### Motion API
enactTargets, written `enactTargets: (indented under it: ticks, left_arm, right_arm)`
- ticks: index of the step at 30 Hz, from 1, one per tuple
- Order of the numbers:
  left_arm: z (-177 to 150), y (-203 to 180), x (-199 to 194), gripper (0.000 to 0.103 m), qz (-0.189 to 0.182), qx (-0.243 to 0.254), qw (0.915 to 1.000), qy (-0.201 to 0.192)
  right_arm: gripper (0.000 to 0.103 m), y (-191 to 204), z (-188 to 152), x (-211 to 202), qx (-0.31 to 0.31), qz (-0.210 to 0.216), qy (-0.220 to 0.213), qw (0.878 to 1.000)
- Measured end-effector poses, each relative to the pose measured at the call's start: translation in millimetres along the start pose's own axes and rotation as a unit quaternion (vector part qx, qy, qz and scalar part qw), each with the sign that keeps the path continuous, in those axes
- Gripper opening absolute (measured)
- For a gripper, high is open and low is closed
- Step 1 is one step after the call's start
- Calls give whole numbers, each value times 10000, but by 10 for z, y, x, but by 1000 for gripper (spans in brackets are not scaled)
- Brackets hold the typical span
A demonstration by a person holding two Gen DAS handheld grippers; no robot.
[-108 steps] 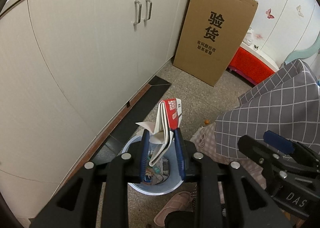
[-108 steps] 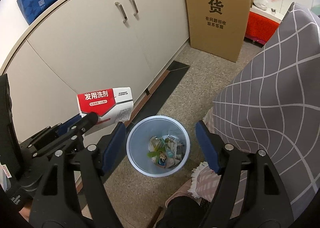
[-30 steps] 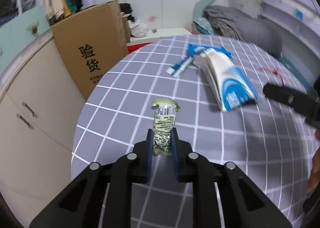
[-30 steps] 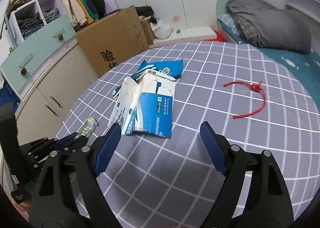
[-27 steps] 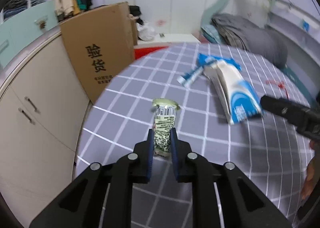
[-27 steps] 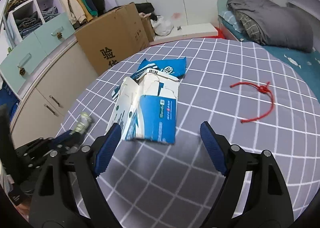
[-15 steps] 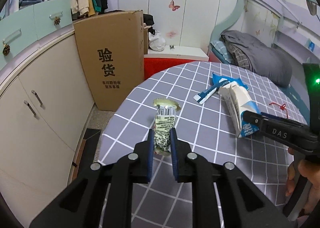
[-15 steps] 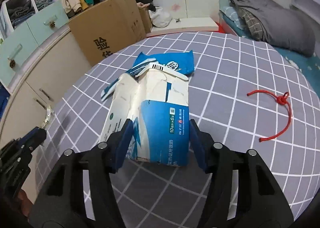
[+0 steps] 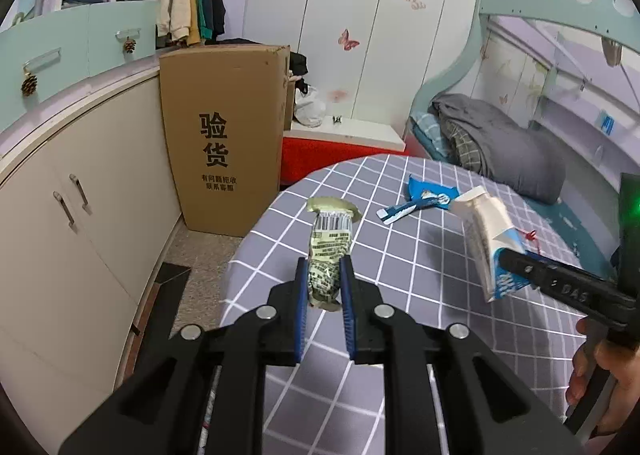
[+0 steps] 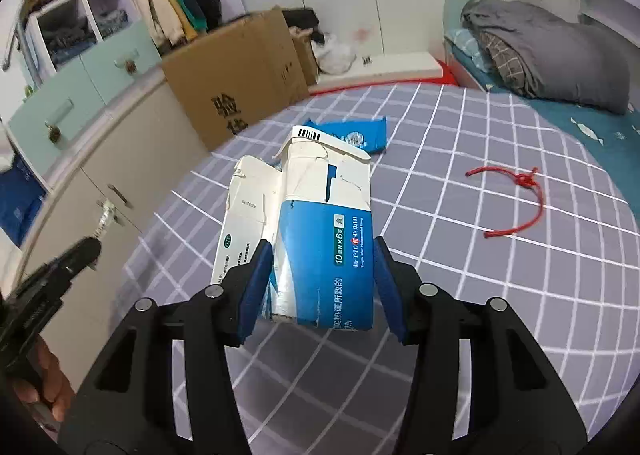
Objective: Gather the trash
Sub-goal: 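Carry both items over the wastebasket and open both tools to drop them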
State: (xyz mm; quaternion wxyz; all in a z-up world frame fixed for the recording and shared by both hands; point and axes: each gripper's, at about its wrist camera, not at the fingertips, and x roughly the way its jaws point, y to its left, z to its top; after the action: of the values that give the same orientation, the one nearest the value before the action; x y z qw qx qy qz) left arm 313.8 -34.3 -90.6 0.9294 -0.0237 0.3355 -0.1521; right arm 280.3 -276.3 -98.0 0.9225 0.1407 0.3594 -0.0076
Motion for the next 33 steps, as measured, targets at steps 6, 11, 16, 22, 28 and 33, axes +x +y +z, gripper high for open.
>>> enactTargets:
  ticks: [6,11,16,22,28,33]
  left_arm:
    - [-54,229,-341,15,76,-185,9995,-233]
    - [-158,538,-614,15,274,-498,9977,-368]
    - [-344,961,-924,15,538,-834,9938,-507]
    - [-643,1529,-1105,15,1028,-1141,9872,-421]
    - [-1042,2109,-1114,15,1538,-1509,9764,-116]
    - [-1383,2461,-981,15,1814,-1706,9681,283]
  right_arm:
    - [50,328,28,-417,-234,272,-355,9987]
    - [50,918,-93,-495,-610,747,-354,9947]
    - [50,1613,-338,-307,-1005,1222,-71,9874]
    - [50,2394,-716,-95,-1505,1664,279,9741]
    - [50,2963,-1153,218,-1901,1842,709,9617]
    - [50,3236,-1460,571,-2106,1797,1151,9540]
